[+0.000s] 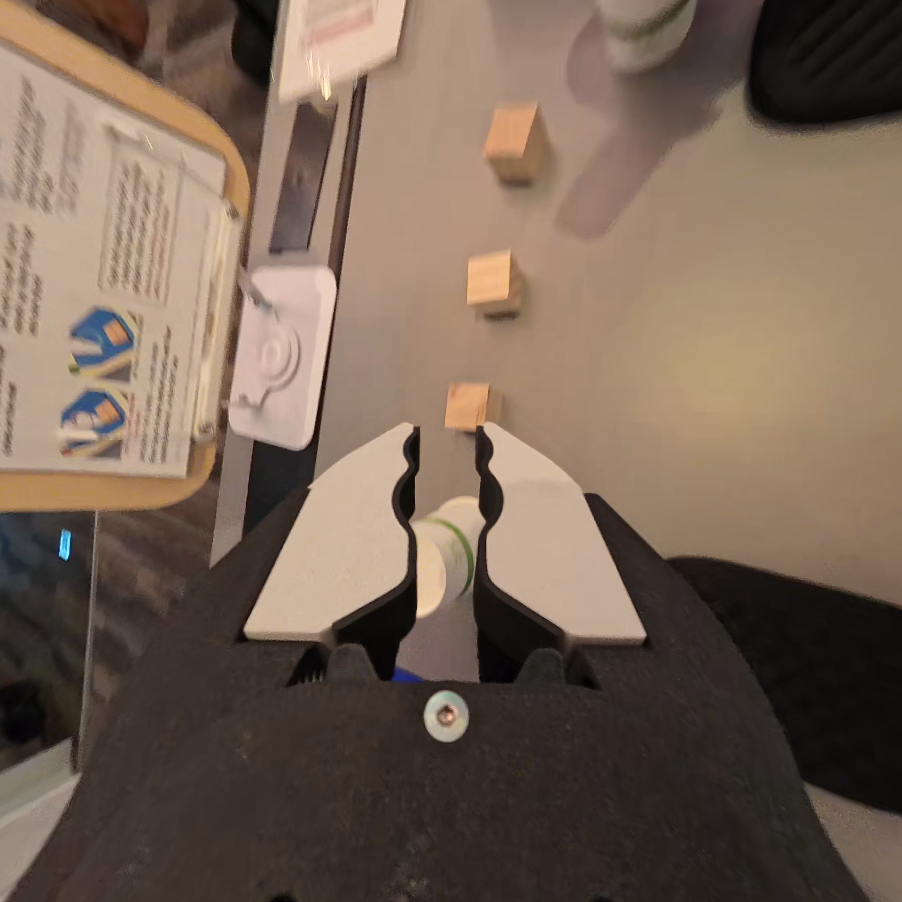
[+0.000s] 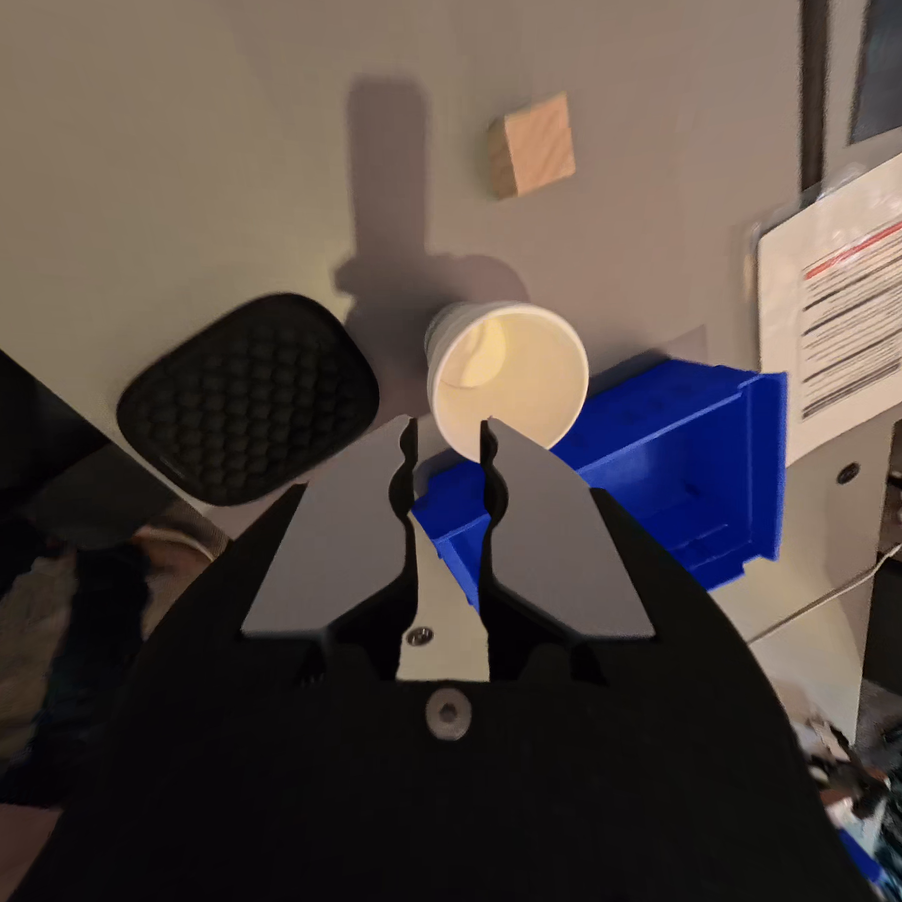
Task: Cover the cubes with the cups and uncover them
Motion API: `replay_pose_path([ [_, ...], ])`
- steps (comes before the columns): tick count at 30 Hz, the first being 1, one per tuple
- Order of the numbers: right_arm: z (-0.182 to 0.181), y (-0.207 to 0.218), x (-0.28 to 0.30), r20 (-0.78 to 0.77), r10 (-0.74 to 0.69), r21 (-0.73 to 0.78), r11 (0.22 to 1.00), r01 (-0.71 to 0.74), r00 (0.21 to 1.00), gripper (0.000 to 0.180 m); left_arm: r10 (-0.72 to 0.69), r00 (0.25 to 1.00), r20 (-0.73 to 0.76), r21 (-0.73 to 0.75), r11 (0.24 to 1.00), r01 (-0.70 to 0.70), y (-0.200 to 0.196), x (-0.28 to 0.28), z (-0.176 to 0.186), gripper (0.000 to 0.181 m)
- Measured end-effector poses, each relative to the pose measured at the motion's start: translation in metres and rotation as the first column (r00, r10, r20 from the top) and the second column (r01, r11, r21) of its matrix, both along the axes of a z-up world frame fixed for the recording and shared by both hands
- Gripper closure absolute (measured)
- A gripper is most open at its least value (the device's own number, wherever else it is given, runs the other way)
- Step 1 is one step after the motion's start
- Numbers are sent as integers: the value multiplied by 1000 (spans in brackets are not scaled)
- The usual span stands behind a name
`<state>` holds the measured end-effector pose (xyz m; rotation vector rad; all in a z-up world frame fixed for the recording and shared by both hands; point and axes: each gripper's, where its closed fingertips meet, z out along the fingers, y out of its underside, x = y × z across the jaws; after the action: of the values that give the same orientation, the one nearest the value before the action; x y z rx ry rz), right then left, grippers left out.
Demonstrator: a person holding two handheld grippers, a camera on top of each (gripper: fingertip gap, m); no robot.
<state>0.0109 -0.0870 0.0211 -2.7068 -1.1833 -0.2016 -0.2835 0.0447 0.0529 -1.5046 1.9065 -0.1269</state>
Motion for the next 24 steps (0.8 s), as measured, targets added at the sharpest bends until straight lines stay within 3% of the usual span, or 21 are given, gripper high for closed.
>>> replay_pose_path([
  [9,34,18,-78,-281,125,302,953,-36,952,155,199,935,-294,-3,978,-209,42,-61,-71,159],
  [16,28,27,-97,-355,166,325,945,-45,920,155,272,875,-399,-48,947,-317,57,-86,-97,155],
  [24,23,25,-94,-380,166,305,951,-47,910,157,270,873,-405,-63,945,-322,62,-85,-109,155],
])
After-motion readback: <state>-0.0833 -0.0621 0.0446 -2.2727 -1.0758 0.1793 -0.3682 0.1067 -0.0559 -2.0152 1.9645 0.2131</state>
